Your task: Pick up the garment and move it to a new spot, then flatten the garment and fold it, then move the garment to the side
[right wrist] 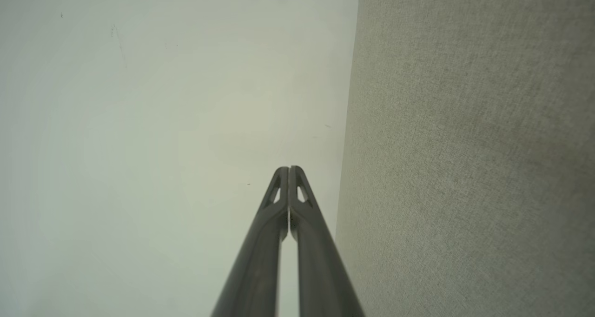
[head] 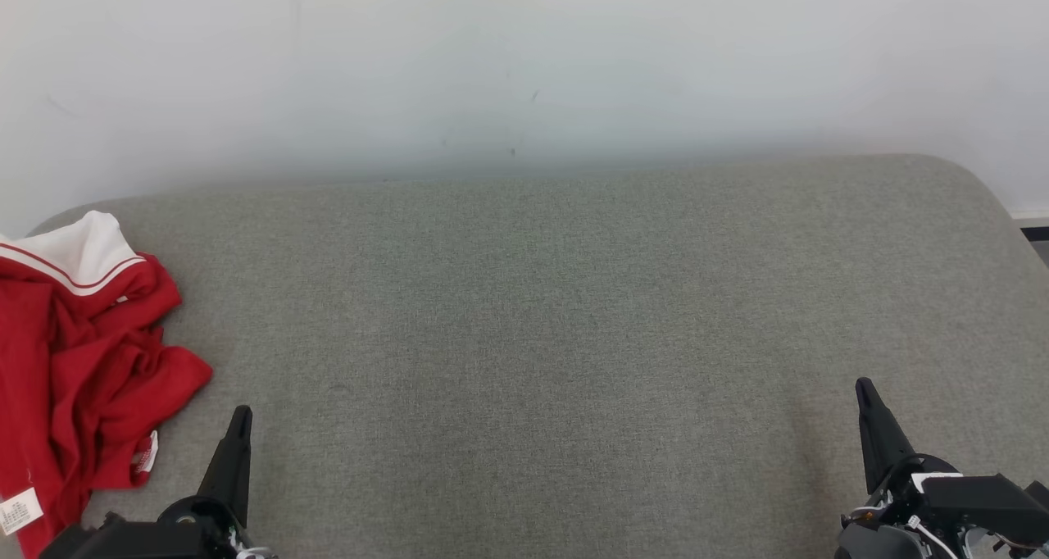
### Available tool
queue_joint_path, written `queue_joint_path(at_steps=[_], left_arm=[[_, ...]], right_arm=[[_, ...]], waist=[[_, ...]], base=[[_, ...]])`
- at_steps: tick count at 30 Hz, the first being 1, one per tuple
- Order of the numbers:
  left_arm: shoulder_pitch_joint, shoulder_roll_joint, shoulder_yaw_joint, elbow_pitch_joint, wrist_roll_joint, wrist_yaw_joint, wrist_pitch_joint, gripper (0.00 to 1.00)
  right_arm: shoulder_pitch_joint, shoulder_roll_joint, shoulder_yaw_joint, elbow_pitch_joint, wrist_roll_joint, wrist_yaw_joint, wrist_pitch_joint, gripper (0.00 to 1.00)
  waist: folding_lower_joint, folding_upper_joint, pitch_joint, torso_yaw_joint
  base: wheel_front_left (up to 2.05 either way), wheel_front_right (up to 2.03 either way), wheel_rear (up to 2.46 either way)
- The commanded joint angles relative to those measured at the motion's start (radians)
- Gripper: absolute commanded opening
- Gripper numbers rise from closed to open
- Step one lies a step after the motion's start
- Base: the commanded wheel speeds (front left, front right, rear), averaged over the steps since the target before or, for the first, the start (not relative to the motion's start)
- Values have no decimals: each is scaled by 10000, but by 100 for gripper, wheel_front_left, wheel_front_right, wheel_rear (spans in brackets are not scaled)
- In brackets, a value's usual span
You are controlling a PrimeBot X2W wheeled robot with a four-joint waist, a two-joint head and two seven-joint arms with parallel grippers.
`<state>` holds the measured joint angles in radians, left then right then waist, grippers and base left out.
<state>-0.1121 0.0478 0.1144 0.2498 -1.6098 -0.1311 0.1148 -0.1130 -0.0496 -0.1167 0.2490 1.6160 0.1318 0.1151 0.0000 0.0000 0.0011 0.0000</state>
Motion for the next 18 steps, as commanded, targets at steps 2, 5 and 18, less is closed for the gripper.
queue_joint_path(at_steps=[2,5,18], left_arm=[[-56,47,21,13,-44,-10,30,0],[-56,47,21,13,-44,-10,30,0],[-56,47,21,12,-44,-10,30,0]], right_arm=[[-30,-2,-2,12,-87,-22,29,0],[-30,-2,-4,12,-87,-22,29,0],[-30,-2,-4,12,-88,-22,29,0]], waist=[[0,0,0,0],[0,0,0,0],[0,0,0,0]], base=[[0,0,0],[0,0,0],[0,0,0]])
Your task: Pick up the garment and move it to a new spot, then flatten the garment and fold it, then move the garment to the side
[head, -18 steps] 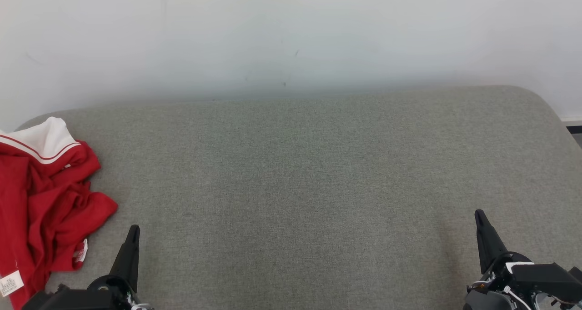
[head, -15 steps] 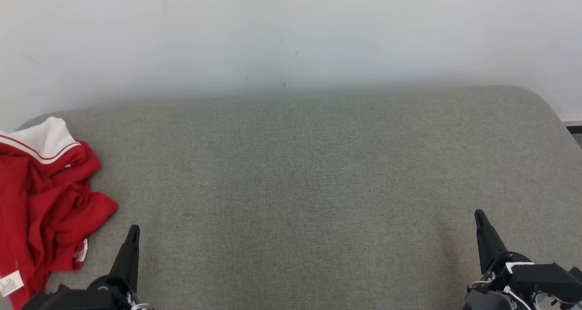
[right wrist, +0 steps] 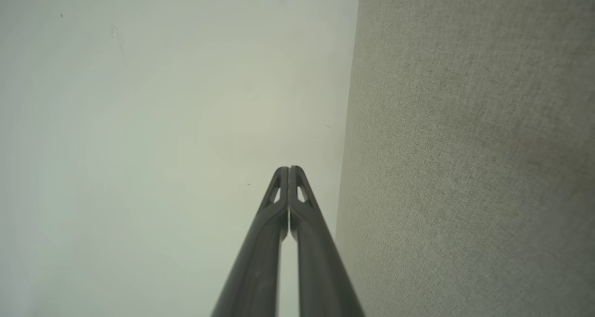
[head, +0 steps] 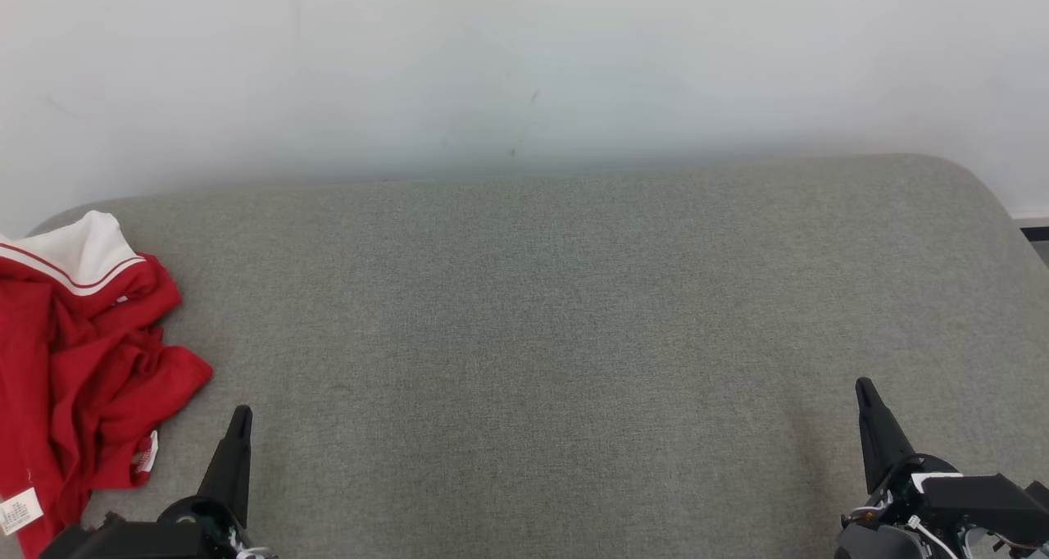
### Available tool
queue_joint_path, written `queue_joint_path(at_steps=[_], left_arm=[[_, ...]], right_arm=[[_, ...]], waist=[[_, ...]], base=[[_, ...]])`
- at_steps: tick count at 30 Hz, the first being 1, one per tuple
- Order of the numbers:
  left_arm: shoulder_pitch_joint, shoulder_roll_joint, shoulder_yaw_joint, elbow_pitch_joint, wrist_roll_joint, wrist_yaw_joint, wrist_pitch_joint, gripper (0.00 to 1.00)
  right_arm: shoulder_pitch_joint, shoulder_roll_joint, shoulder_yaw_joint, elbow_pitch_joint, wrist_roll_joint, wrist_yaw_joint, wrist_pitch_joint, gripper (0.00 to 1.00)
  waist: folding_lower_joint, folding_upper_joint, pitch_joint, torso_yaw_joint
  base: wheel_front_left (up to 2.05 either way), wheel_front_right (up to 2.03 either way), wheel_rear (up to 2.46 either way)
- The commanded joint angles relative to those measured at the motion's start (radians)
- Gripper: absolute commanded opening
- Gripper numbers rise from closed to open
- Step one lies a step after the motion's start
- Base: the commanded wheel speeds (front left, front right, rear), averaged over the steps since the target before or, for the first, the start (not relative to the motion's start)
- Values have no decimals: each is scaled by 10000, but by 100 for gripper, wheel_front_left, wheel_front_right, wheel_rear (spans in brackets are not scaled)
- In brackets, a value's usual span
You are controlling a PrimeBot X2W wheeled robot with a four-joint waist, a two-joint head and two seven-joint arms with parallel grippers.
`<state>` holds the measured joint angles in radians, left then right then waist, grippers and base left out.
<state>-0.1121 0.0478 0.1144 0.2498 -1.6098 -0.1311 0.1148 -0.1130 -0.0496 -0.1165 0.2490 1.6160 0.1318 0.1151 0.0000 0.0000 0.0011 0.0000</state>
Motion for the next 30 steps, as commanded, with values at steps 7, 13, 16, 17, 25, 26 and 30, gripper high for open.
queue_joint_path(at_steps=[7,13,16,17,25,26,30], left_arm=[[-56,47,21,12,-44,-10,30,0],[2,-6,-5,12,3,0,-7,100],[211,-69,-35,284,2,2,-8,100],[281,-82,-47,360,5,2,-16,100],[286,-69,-139,135,388,2,-429,100],[284,-67,-127,115,510,2,-479,100],[259,-60,-90,-5,1177,4,-672,100]], right_arm=[[-30,-2,-4,12,-88,-22,29,0],[4,2,4,15,0,0,-4,100],[235,36,6,303,13,0,-12,100],[321,50,11,380,11,0,-19,100],[376,-4,331,141,-367,-1,-431,100],[381,-13,361,113,-453,-1,-482,100],[391,-45,422,-7,-927,-2,-673,100]], waist=[[0,0,0,0],[0,0,0,0],[0,0,0,-1],[0,0,2,-1],[0,0,11,2],[0,0,12,2],[0,0,19,6]], base=[[0,0,0],[0,0,0],[0,0,0],[0,0,0],[0,0,0],[0,0,0],[0,0,0]])
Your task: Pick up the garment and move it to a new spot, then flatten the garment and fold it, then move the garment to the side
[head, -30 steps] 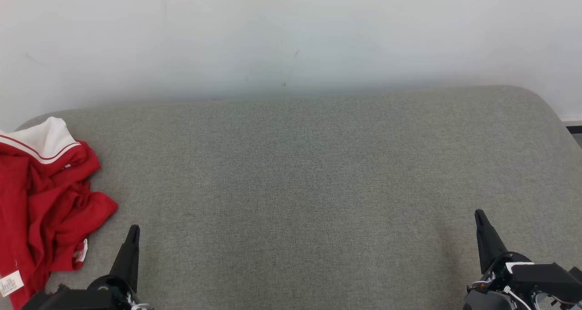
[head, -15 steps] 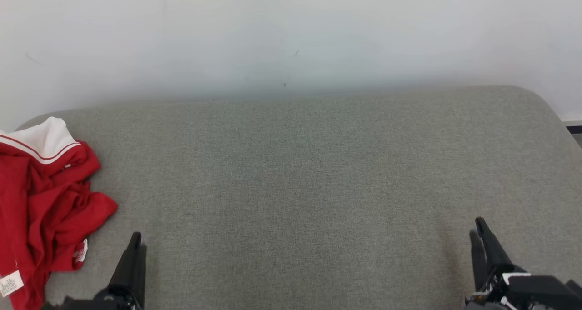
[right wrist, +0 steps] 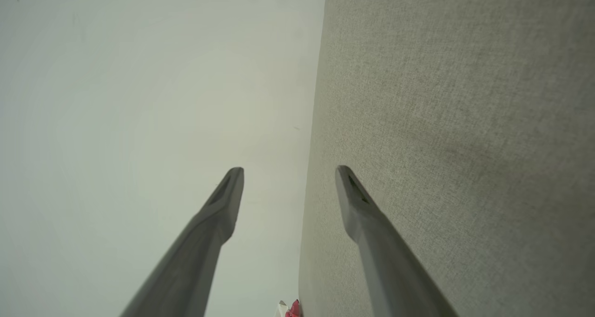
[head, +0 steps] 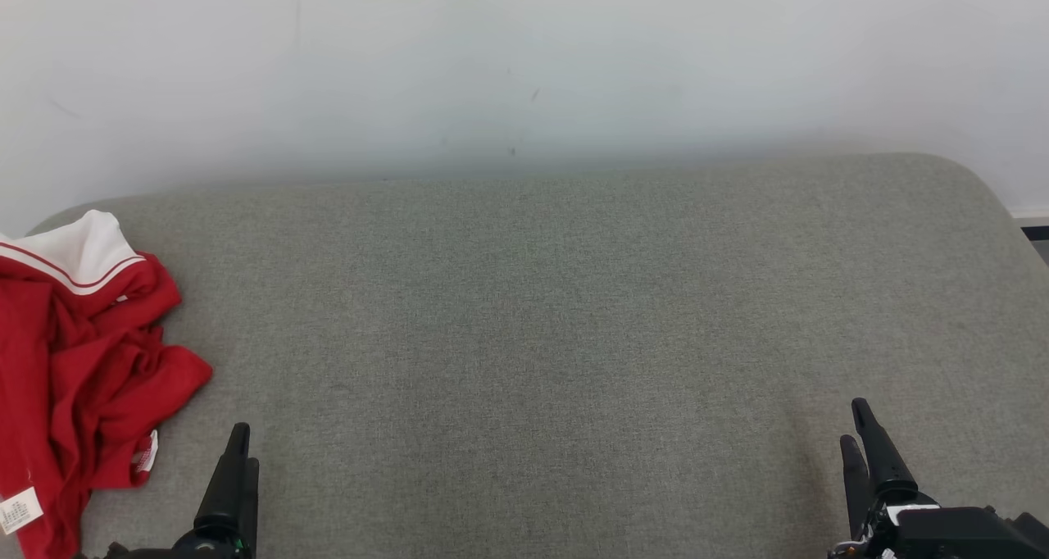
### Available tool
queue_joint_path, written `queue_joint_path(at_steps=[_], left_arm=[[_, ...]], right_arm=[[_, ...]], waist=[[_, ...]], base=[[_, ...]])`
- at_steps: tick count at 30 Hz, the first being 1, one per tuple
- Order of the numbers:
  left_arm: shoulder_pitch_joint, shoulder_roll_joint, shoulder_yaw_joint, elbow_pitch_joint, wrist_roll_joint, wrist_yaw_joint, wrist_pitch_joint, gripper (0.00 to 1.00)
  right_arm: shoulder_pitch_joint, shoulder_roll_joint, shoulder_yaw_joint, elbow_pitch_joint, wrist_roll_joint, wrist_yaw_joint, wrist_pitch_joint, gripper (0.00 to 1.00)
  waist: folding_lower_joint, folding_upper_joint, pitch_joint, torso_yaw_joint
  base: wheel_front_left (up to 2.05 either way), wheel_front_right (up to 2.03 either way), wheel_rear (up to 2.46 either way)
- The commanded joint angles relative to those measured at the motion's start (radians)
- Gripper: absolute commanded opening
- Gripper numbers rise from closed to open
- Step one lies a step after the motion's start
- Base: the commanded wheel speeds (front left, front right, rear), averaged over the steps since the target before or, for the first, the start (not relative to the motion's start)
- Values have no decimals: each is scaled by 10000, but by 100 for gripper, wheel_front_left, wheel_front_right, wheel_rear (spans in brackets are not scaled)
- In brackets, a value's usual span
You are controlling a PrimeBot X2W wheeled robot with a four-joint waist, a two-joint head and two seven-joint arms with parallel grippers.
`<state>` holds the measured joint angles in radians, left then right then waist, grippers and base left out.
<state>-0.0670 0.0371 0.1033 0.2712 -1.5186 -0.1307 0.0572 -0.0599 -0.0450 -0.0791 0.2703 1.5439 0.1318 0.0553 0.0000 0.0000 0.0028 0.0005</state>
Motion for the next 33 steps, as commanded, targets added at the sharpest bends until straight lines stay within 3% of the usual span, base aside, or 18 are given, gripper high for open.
queue_joint_path(at_steps=[1,33], left_arm=[[-200,49,27,-262,455,11,-141,100],[118,161,-547,-1372,7156,748,-1350,100]], right_arm=[[-139,-109,71,-253,-374,-2,-121,100],[8,-477,1238,-1011,-5714,-7,-1330,100]], waist=[[0,0,3,2],[0,0,-34,61]], base=[[0,0,0],[0,0,0]])
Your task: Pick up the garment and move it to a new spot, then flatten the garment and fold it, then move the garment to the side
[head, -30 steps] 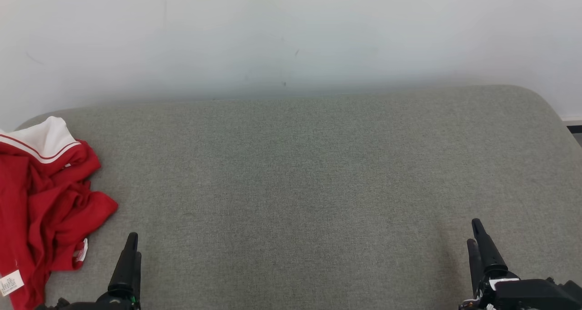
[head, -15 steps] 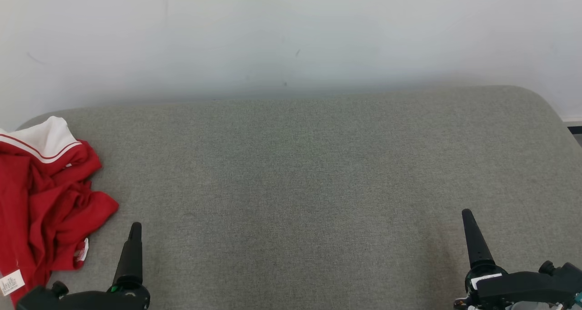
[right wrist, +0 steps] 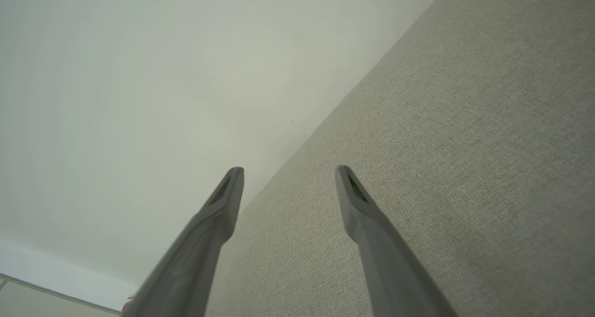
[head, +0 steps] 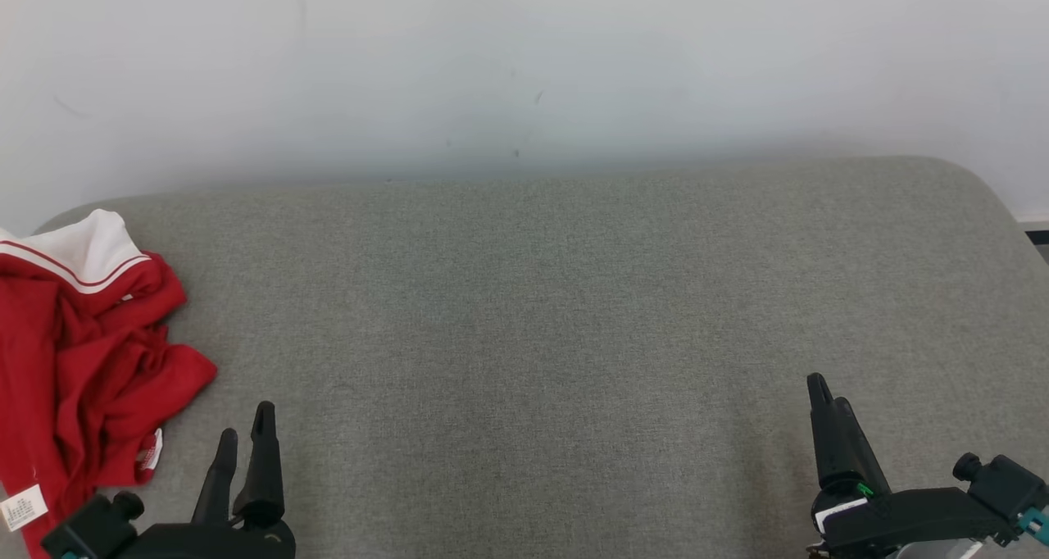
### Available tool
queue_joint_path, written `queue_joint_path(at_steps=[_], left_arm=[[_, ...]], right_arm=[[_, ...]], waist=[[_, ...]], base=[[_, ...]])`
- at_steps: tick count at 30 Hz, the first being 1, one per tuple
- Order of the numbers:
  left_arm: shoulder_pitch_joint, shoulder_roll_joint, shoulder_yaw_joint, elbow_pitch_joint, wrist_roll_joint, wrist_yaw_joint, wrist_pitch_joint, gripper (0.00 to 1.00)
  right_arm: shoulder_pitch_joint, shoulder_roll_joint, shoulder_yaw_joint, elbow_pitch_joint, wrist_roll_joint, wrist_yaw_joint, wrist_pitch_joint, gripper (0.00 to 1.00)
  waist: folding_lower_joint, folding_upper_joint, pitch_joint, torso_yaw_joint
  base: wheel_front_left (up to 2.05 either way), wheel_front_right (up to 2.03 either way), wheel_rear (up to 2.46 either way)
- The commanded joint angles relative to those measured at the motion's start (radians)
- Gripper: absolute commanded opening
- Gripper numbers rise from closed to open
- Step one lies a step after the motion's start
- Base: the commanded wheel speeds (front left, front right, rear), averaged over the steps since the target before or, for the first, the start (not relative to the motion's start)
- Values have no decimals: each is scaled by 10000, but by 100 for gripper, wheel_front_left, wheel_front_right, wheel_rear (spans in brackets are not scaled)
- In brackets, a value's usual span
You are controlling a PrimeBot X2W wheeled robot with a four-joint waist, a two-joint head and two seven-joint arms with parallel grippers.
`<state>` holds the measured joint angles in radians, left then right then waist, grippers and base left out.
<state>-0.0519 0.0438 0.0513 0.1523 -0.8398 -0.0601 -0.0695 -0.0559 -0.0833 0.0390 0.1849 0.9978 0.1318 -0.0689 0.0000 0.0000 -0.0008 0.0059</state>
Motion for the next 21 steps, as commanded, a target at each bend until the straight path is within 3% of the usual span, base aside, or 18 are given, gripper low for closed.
queue_joint_path(at_steps=[1,21], left_arm=[[-25,106,-61,-198,550,59,-120,100],[161,478,-608,-468,3303,681,-714,100]], right_arm=[[-30,-103,98,-162,-391,-8,-126,100],[45,-179,540,-89,-3440,-11,-721,100]], waist=[[0,0,3,12],[0,0,-54,172]], base=[[0,0,0],[0,0,0]])
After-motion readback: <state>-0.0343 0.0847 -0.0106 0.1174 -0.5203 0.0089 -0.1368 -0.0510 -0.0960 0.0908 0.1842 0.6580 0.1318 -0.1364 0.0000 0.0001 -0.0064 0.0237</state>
